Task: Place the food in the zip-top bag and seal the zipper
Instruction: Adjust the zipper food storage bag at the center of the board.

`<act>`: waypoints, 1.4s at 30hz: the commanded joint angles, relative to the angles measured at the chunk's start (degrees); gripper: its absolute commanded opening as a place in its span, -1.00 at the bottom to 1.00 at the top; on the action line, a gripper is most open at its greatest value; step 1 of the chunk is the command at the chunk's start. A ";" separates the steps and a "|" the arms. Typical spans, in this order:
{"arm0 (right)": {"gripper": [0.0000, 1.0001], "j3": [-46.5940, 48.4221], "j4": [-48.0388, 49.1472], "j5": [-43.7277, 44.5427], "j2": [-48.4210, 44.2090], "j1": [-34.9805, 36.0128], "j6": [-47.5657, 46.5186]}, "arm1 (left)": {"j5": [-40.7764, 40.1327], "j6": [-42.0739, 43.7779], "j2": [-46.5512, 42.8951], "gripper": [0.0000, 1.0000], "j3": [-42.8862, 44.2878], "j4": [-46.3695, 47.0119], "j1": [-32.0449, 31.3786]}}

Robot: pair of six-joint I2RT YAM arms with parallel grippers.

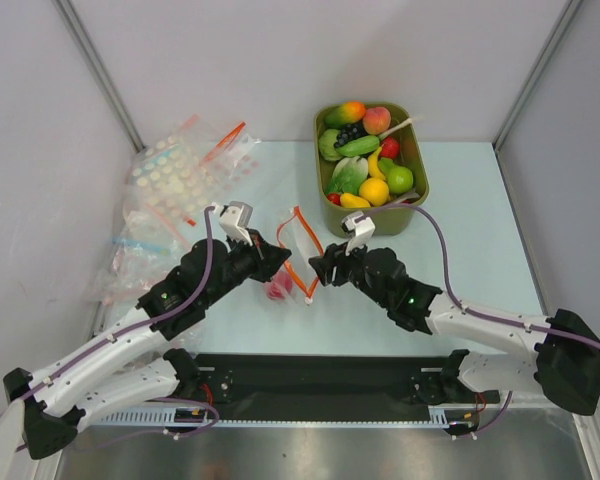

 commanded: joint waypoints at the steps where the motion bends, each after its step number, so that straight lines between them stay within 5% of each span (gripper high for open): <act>1: 0.10 2.64 -1.07 -1.80 1.06 -1.52 2.21 | -0.44 1.11 -1.06 -0.99 0.46 1.16 0.37; 4: 0.01 2.46 -0.63 -5.49 1.59 -3.54 4.15 | -0.27 1.20 -1.06 -1.00 0.46 1.25 0.37; 5: -0.34 2.46 -0.46 -7.41 1.77 -3.89 4.50 | -0.18 1.20 -0.97 -0.99 0.46 1.25 0.37; 8: -0.89 2.64 -0.54 -8.40 1.07 -4.33 4.24 | -0.09 1.46 -0.27 -0.99 0.55 1.25 0.37; 10: -1.00 2.55 -1.24 -8.05 -0.86 -4.42 3.54 | 0.35 1.55 0.34 -0.99 1.16 0.99 0.37; 25: -1.00 0.18 -8.55 8.21 -27.93 -3.89 -1.74 | 1.32 2.78 4.04 -0.99 4.42 -2.79 0.20; 42: -1.00 2.55 -3.72 -10.50 -11.69 -9.25 3.53 | -11.86 4.63 1.31 -0.99 9.78 -13.77 0.20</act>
